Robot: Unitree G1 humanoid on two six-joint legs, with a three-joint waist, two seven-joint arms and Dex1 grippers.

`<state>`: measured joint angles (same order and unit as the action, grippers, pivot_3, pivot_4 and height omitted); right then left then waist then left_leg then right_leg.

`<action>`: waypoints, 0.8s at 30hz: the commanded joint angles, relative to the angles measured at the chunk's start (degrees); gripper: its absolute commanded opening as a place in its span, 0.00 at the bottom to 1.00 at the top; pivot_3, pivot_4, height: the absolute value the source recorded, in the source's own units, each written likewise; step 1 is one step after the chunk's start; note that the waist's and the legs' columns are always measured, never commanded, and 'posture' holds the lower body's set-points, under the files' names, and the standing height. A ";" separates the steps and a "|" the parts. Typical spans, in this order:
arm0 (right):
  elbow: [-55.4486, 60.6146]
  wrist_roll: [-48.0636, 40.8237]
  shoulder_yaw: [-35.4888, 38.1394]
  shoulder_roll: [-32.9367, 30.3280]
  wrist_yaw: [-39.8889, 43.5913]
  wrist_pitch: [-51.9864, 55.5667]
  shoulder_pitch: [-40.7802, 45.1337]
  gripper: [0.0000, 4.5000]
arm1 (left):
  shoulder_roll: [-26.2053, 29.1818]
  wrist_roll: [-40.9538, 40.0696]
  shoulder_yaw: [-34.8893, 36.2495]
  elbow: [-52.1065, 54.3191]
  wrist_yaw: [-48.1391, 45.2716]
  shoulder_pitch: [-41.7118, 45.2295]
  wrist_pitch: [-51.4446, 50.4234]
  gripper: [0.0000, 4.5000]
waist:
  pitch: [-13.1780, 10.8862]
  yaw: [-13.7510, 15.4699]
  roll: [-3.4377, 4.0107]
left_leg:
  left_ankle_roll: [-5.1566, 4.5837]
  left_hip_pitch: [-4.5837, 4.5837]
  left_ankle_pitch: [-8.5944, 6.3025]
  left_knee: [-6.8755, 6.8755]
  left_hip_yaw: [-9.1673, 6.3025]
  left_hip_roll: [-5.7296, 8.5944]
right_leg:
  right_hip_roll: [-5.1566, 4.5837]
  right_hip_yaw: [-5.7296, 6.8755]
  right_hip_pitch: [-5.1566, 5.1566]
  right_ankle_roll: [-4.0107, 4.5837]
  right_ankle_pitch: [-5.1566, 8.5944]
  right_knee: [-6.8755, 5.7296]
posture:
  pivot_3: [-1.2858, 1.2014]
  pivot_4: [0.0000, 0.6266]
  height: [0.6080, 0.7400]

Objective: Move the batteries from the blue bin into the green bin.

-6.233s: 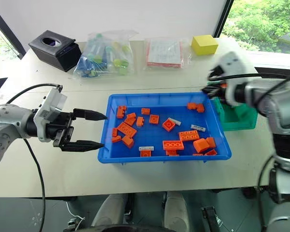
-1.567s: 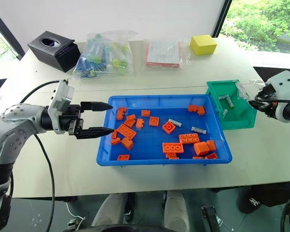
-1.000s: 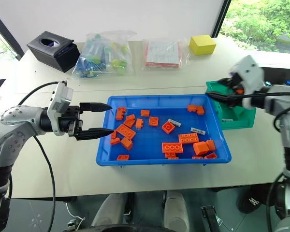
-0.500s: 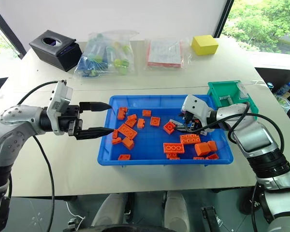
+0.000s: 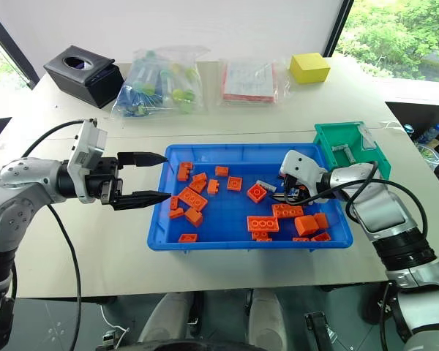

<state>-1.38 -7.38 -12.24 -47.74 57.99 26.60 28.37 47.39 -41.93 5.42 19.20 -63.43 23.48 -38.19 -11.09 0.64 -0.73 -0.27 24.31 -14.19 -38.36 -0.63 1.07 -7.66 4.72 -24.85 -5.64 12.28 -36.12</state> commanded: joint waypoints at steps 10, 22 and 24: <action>3.48 0.12 2.45 1.20 -0.81 1.60 -0.45 0.01 | 0.12 0.23 0.73 0.02 -0.20 2.29 1.20 1.00 | 0.00 0.02 0.00 | 0.00 -0.01 0.00 0.00 0.00 0.01 | 0.00 0.00 0.01 0.00 0.00 -0.01 | 0.52 0.24 0.64; -1.81 -0.49 19.51 -10.95 -7.39 8.13 4.59 0.01 | -0.50 0.83 0.10 -0.86 -0.60 2.34 1.92 1.00 | 0.00 0.08 0.00 | 0.00 0.00 0.00 -0.01 0.00 0.01 | 0.01 0.00 0.01 0.01 0.00 0.01 | 0.52 0.24 0.64; -5.13 0.20 20.78 -13.25 -7.99 7.92 3.99 0.01 | -0.81 0.99 -0.23 -1.21 -0.67 2.69 2.08 1.00 | 0.00 0.14 0.00 | 0.00 0.00 0.00 -0.01 0.01 0.01 | 0.00 0.00 0.01 0.00 0.00 0.00 | 0.52 0.24 0.64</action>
<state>-4.89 -7.92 5.83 -59.40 50.84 34.68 32.20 46.64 -41.00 5.13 17.85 -63.75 25.15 -37.03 -11.10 0.78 -0.73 -0.27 24.33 -14.19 -38.37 -0.62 1.08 -7.67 4.72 -24.84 -5.64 12.28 -36.11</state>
